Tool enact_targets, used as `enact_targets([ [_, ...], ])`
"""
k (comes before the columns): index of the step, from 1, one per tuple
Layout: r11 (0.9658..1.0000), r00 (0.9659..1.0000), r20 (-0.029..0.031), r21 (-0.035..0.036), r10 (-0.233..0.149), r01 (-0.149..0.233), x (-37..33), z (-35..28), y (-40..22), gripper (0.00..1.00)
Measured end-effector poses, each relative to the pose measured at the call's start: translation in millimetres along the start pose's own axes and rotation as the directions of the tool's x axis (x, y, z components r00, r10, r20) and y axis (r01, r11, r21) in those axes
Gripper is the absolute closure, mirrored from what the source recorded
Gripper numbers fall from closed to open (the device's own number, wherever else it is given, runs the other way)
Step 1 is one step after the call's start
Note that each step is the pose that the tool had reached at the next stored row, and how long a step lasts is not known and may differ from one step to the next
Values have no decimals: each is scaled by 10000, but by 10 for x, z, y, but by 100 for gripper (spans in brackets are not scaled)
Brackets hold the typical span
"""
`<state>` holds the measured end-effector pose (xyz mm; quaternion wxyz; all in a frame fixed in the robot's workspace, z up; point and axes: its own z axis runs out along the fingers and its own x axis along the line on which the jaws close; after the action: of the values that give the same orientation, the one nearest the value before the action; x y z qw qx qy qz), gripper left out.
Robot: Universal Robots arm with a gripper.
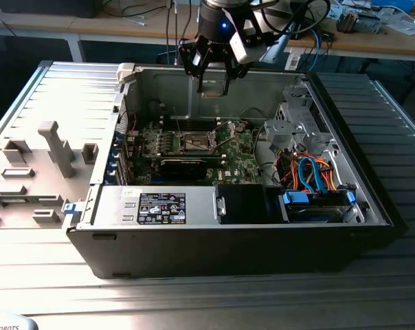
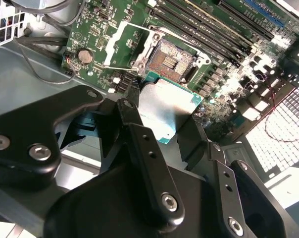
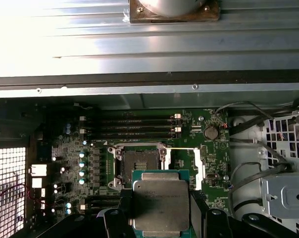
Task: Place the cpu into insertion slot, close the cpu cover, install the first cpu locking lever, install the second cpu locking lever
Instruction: 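Place the cpu into insertion slot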
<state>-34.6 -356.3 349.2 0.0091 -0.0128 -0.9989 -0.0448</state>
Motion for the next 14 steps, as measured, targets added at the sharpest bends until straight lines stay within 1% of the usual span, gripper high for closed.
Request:
enact_targets([
  [14, 10000, 10000, 0, 1, 0, 0, -1, 56, -5, 46],
])
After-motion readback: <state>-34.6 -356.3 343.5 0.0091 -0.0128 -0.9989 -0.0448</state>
